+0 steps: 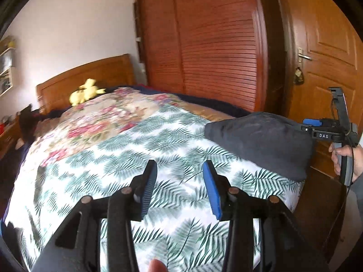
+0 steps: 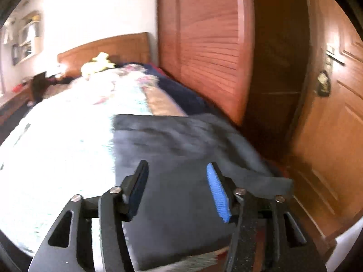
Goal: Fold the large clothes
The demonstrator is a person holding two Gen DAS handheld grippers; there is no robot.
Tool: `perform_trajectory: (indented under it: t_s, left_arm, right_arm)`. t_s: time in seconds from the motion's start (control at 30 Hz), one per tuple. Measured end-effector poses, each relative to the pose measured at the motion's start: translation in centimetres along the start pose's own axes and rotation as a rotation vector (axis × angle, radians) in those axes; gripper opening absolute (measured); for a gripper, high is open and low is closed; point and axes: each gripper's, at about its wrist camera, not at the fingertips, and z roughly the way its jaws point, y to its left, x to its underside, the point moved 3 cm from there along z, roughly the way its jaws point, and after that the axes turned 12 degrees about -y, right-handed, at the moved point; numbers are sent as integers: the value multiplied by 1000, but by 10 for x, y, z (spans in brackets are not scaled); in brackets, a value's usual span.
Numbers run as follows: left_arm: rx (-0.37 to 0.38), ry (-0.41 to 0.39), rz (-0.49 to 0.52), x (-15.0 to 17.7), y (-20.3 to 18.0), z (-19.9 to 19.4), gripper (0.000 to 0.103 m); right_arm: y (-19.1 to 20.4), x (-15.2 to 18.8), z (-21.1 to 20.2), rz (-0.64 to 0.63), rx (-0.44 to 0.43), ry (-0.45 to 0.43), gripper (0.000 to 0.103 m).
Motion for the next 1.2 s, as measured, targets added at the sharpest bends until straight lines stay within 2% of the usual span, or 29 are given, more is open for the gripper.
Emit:
perform_trajectory:
  t_s: [0.3,0.43,0.63,0.7,0.93,1.2]
  left_arm:
    - [-128,-5,-146,49,56,-77,42]
    - [-241,-13,-171,74,77,-110,42]
    - [-383,-12,-206,106,107,-156,42]
    - [-419,-15,-227,116,119,-170,42]
    - [-475,-21,-284,132,147,-197,42]
    - [-480,-22,-287,136,151,-204,42]
  right_arm:
    - [140,3,-26,-4,-224,-46,79]
    - [210,14,-40,-13,-349,-42,79]
    - [281,31,-69,-27,-439,-67,79]
    - [298,35,-75,-36,-455,-69,79]
    - [347,46,-98,-63,-497,-108,79]
    - [357,51,-105,-66,-505,-118,79]
